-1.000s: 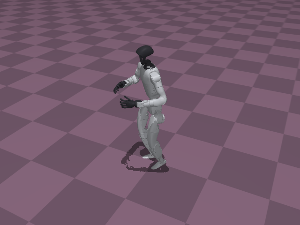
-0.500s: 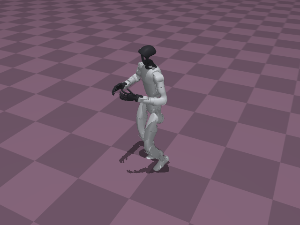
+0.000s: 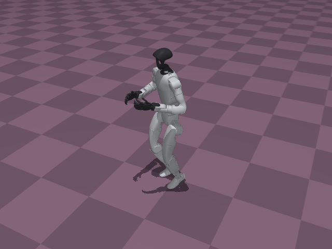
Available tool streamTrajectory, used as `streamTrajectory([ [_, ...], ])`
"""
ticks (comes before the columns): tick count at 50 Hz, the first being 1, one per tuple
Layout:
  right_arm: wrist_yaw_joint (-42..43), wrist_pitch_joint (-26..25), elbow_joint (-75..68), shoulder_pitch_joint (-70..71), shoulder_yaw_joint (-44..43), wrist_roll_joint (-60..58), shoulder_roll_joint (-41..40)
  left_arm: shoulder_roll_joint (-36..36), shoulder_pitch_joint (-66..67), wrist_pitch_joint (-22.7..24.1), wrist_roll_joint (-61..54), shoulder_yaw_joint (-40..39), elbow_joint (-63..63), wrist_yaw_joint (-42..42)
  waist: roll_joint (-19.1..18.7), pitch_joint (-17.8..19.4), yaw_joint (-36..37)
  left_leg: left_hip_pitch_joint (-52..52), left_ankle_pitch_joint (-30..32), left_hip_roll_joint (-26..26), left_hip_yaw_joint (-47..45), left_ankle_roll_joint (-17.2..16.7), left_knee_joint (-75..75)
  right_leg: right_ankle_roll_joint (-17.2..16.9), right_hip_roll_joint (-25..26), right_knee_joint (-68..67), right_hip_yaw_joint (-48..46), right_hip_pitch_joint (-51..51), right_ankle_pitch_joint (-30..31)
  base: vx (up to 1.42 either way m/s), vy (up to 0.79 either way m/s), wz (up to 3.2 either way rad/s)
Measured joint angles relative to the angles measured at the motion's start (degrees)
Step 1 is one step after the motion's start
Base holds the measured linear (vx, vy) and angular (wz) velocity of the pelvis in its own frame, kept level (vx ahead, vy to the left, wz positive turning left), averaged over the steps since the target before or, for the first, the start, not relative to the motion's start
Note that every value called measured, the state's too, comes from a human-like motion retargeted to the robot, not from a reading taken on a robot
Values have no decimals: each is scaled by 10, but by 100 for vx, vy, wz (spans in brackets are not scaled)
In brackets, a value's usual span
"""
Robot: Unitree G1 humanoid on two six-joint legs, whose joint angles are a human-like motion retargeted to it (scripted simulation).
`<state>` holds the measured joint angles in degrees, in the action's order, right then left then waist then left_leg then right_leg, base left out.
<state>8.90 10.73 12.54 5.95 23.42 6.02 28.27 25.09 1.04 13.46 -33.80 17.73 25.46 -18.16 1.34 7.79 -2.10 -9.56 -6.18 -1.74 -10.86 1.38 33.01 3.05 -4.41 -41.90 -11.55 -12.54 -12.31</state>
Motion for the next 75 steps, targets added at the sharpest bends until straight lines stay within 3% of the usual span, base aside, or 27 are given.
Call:
streamTrajectory([
  [5,6,1,15,21,10,8,13,1,-4,-1,-16,1,8,-2,7,10,14,-22,-75,11,-11,11,80,-4,-3,-47,1,10,-64,0,0,0],
  [10,31,-8,-6,79,14,-32,25,13,-40,4,26,-12,-14,-32,23,41,9,-21,-250,-4,-13,45,168,-1,-47,-275,2,-28,-190,0,0,0],
  [13,47,-10,-30,96,14,-55,15,15,-70,3,58,-16,-34,-48,30,49,-6,-14,-293,-7,-30,65,167,-2,-67,-359,7,-61,-219,0,0,0],
  [17,40,4,-28,74,13,-34,4,-3,-72,11,32,-20,-33,-37,29,36,-28,8,-231,-12,-26,63,84,-1,-48,-261,11,-63,-192,3,-1,8],
  [20,32,17,-11,35,13,-10,1,-14,-47,21,5,-20,-9,-27,19,22,-32,13,-110,4,-11,25,46,-1,-7,-114,17,-30,-123,6,-4,15],
  [23,28,25,-1,9,13,6,6,-14,-35,30,-11,-16,7,-20,7,18,-21,-15,-69,38,-1,-2,105,-4,34,-4,25,9,-64,0,0,0],
  [25,33,27,7,-1,17,11,12,-15,-29,33,-20,-13,15,-17,5,21,-11,-35,-82,59,-3,-6,184,1,45,18,26,27,-64,0,0,0],
  [30,54,31,24,20,17,5,40,-6,-33,39,-22,-17,21,-22,-8,46,9,-90,-175,131,1,16,408,19,81,17,29,63,-156,0,0,0],
  [35,77,35,14,72,20,-8,41,-1,-39,34,16,-18,-11,-46,-31,74,13,-108,-231,158,10,31,460,25,98,-26,27,65,-216,0,0,0],
  [40,83,39,7,66,7,10,4,-6,-24,37,4,-12,-36,-51,-30,58,14,-55,-172,122,-14,35,278,17,81,35,28,86,-155,6,2,15],
  [44,84,45,7,42,13,19,-11,-19,2,43,1,-13,-32,-58,-20,33,5,-17,-47,72,-21,7,113,-5,56,58,24,72,-26,1,4,11],
  [47,78,51,8,43,20,14,-10,-21,5,49,9,-10,-26,-63,-11,24,5,-14,-7,45,-18,-11,70,-13,44,41,25,46,-2,-3,6,12],
  [51,73,49,20,61,25,9,-3,-14,-9,51,18,-9,-16,-60,-4,27,14,-29,-65,49,-18,-10,144,-14,47,25,24,42,-40,-5,5,18],
  [57,68,38,4,146,21,5,18,12,-71,58,54,-16,-16,-64,-12,57,21,-59,-214,106,-23,19,328,7,73,-28,21,49,-188,-9,4,11],
  [60,79,44,-18,157,12,35,-2,13,-82,58,48,-7,-36,-67,-13,57,22,-57,-188,109,-22,27,299,6,79,0,18,51,-143,-10,4,-13],
  [63,81,52,-28,125,19,69,-25,4,-47,57,40,5,-45,-73,-1,41,17,-45,-99,76,-13,16,211,-18,72,11,32,25,-37,-11,5,-20],
  [65,79,58,-34,111,27,83,-33,-2,-30,55,37,13,-43,-79,8,36,13,-38,-65,48,-3,12,166,-21,58,-45,35,-14,-18,-11,5,-23],
  [68,76,58,-32,93,34,96,-34,-1,-18,51,31,17,-32,-91,15,38,10,-25,-103,22,10,29,142,-14,30,-184,26,-60,-56,-10,4,-14],
  [71,77,49,-34,83,30,98,-26,18,-29,50,42,4,-19,-99,28,42,6,-19,-199,-3,7,47,145,-12,-13,-315,20,-92,-131,-8,4,0],
  [73,79,43,-41,75,23,86,-22,31,-47,50,65,-9,-9,-105,34,46,2,-20,-252,-12,-3,57,153,-12,-36,-359,17,-98,-174,-6,3,23],
  [75,78,40,-46,62,17,73,-20,33,-63,54,82,-20,2,-107,36,46,-2,-19,-263,-14,-13,63,143,-11,-44,-351,16,-92,-194,-4,2,42],
])
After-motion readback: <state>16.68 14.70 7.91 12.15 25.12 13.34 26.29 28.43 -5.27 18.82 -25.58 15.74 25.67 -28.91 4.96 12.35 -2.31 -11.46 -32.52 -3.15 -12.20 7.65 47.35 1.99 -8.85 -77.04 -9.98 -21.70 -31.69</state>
